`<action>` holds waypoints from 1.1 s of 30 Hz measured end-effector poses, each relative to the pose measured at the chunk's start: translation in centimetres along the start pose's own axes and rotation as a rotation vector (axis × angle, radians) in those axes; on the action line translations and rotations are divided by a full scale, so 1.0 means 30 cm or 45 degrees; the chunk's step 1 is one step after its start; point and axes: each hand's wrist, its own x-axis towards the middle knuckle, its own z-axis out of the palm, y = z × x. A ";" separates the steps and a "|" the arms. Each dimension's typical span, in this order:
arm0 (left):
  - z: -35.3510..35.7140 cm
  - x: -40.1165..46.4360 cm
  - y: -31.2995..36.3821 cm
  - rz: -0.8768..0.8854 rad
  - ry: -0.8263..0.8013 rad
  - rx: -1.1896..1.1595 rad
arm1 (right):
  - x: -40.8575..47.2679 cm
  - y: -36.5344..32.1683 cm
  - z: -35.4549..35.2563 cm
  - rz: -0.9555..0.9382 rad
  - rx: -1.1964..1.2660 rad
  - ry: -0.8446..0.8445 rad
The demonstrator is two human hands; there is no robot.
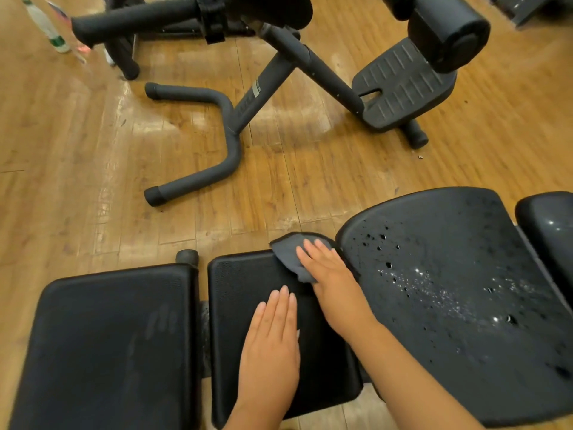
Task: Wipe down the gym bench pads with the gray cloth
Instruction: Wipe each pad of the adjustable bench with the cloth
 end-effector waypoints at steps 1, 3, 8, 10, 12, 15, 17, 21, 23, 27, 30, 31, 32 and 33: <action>0.003 -0.001 -0.001 0.000 0.011 0.008 | -0.041 0.009 0.002 0.004 0.023 -0.020; 0.005 0.000 0.005 -0.031 -0.007 0.019 | -0.139 0.011 0.028 0.059 0.115 -0.050; -0.003 -0.006 0.007 0.079 0.117 0.139 | -0.446 -0.014 0.135 0.055 0.095 0.147; 0.002 -0.005 0.004 0.058 0.103 0.070 | -0.520 -0.036 0.171 0.091 -0.044 0.126; 0.003 -0.004 0.004 0.045 0.072 0.057 | -0.533 -0.072 0.222 0.134 -0.163 0.181; 0.000 -0.004 -0.002 0.064 0.057 0.056 | -0.538 -0.180 0.294 0.150 -0.156 0.086; -0.002 -0.002 -0.007 0.071 0.034 0.059 | -0.530 -0.214 0.301 0.225 -0.201 0.091; -0.005 -0.008 -0.008 0.085 0.054 0.094 | -0.555 -0.197 0.250 0.150 -0.209 0.250; -0.017 -0.016 0.002 0.066 0.115 0.131 | -0.556 -0.190 0.207 0.113 -0.082 0.238; -0.030 -0.022 0.005 0.068 -0.002 0.261 | -0.507 -0.175 0.163 0.127 0.014 0.194; -0.027 -0.024 0.005 0.099 -0.039 0.375 | -0.393 -0.114 0.145 0.135 0.001 0.172; -0.019 -0.021 0.002 0.095 -0.041 0.346 | -0.348 -0.092 0.135 0.140 -0.003 0.158; -0.016 -0.016 0.000 0.080 -0.029 0.301 | -0.303 -0.070 0.124 0.144 0.006 0.146; -0.021 -0.012 0.001 0.061 -0.008 0.261 | -0.261 -0.054 0.106 0.150 0.037 0.142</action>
